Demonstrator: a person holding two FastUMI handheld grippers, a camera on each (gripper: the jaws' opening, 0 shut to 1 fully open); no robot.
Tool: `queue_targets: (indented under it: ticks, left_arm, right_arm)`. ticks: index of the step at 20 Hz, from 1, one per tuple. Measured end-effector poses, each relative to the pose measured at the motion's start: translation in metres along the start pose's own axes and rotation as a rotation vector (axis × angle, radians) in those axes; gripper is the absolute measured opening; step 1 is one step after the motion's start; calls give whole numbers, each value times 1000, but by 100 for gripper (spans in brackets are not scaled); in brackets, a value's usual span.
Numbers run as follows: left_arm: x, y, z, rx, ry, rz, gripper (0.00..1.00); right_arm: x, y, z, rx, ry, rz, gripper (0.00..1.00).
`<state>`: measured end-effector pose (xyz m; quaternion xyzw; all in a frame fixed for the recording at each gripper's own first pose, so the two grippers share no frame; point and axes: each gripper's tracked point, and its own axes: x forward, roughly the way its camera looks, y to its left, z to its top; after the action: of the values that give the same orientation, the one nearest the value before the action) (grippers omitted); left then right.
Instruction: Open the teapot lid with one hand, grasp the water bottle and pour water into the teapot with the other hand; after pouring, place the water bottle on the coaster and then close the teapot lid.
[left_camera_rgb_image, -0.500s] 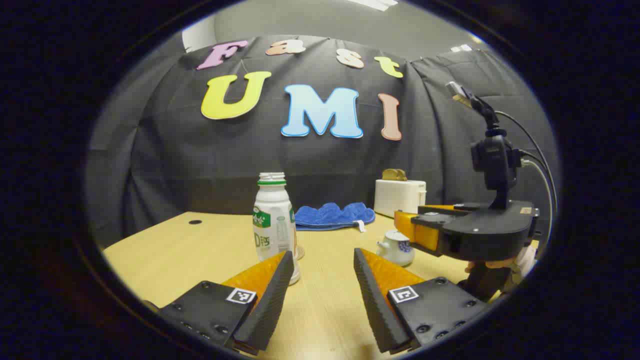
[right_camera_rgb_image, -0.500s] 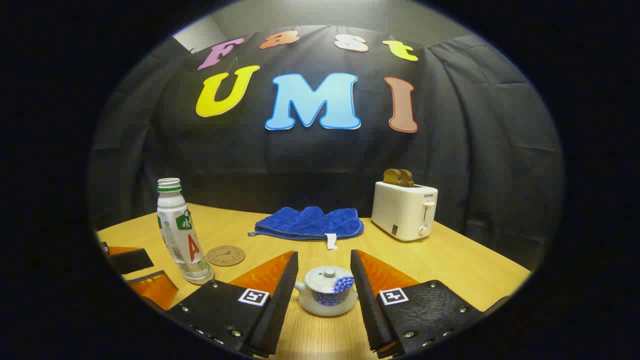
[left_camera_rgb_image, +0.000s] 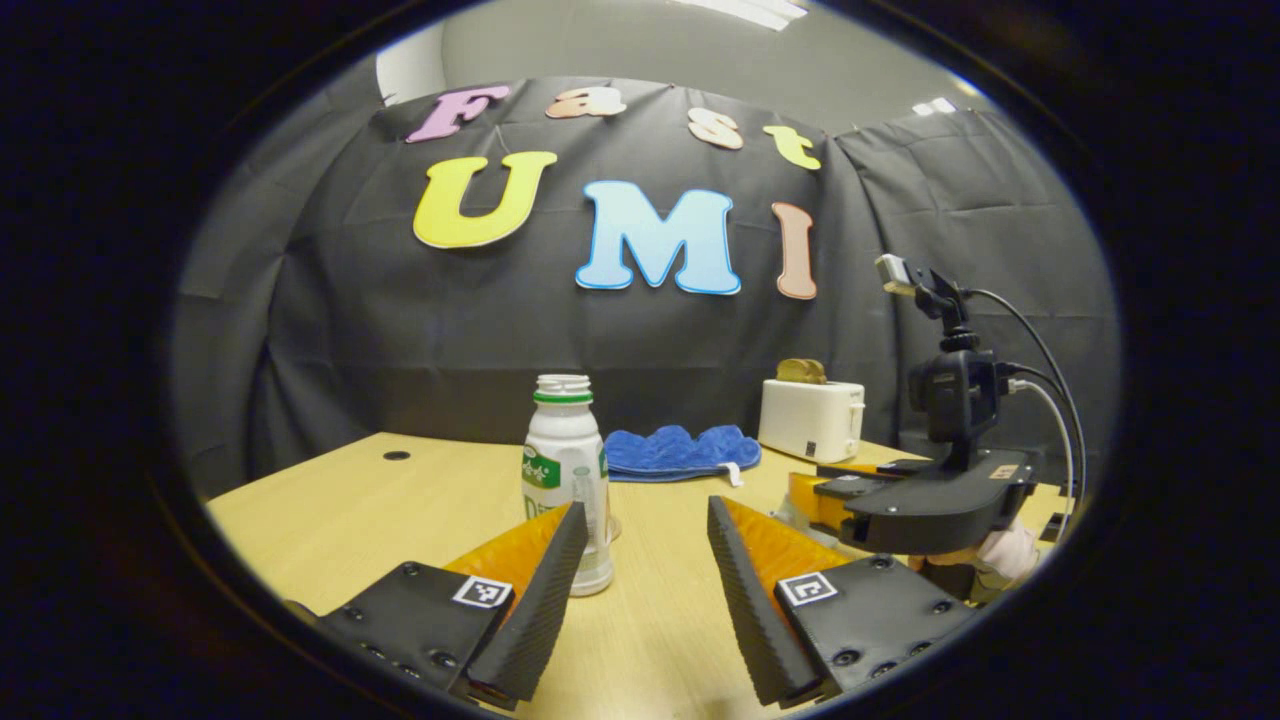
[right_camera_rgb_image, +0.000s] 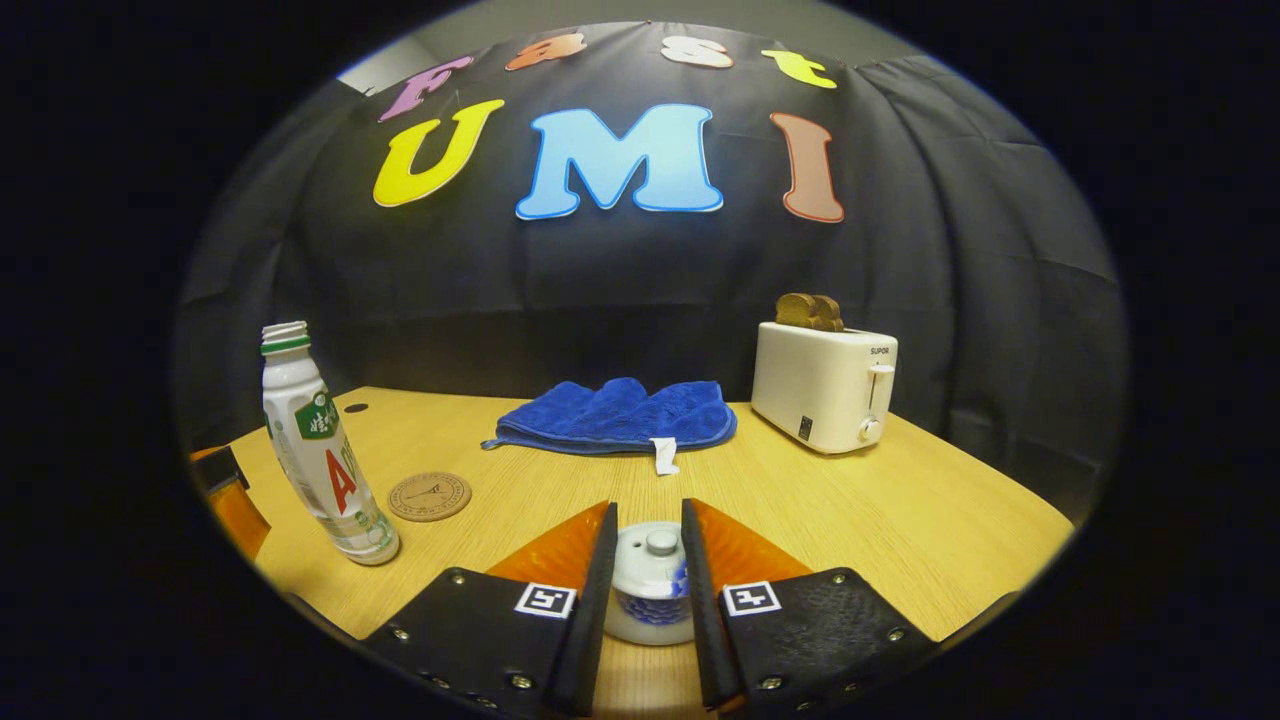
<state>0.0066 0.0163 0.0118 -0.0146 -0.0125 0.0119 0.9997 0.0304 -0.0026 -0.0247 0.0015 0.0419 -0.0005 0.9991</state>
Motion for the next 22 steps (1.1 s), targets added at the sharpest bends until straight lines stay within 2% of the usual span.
queue_targets:
  ticks: [2, 4, 7, 10, 12, 13, 14, 22]
  left_arm:
    - [1, 2, -2, -16, 5, 3, 85]
    - [1, 6, -3, -30, 8, 5, 85]
    - [2, 14, -5, -32, 12, 22, 85]
    - [7, 22, -12, -27, 35, 36, 85]
    - [13, 25, -19, -19, 56, 39, 86]
    - [16, 26, -20, -17, 64, 41, 95]
    - [18, 28, -21, -18, 66, 44, 99]
    - [47, 50, -22, 31, 71, 86, 98]
  right_arm:
    - [1, -2, -4, -36, 2, -19, 40]
    - [1, -6, 5, 0, 1, -23, 10]
    - [0, -2, 4, -38, 3, -16, 9]
    - [-4, -3, 10, -2, -34, 7, 9]
    - [-10, -7, 23, 9, -84, -5, 10]
    - [-12, -8, 29, 16, -110, -6, 10]
    - [-15, -10, 34, 24, -129, -11, 10]
    - [-22, -16, 36, 58, -153, 4, 10]
